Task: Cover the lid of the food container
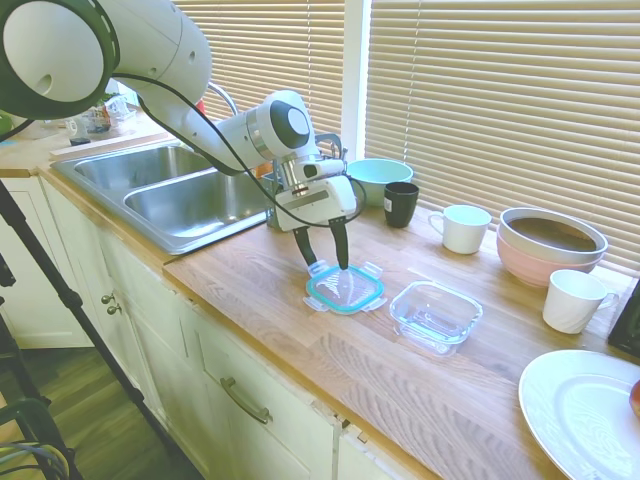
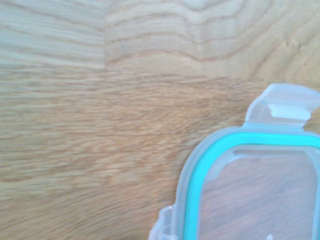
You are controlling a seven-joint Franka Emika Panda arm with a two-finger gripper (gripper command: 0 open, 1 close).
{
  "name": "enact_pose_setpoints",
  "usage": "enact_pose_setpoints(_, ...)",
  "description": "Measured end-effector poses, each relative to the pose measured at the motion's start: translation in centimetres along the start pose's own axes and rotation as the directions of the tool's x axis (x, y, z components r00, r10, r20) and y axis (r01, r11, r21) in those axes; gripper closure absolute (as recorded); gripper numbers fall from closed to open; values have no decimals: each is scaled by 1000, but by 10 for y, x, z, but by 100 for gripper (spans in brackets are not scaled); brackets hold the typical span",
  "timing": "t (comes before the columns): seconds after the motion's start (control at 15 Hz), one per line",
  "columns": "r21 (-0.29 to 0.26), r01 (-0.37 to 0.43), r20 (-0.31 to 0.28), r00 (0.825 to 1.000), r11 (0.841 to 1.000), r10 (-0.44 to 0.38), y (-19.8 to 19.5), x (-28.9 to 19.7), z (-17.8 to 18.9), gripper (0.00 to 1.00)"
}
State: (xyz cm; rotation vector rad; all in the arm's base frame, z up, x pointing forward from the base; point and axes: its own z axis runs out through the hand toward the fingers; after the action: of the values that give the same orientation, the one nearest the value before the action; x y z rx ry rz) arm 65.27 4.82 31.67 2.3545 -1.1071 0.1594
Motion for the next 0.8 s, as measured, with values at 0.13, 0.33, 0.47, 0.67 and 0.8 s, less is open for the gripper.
enact_pose_setpoints(0.13,-3,3,1,1000,1000,-3,-1,-1,2,100)
enact_pose_setpoints(0.33,-7,9,5,1000,1000,-9,-2,-2,5,100)
enact_pose_setpoints(0.47,-8,10,9,1000,1000,-10,-3,-3,7,100)
enact_pose_setpoints(0.67,-11,10,16,1000,1000,-10,-4,-4,10,100)
enact_pose_setpoints(0.8,-13,11,18,1000,1000,-11,-5,-4,13,100)
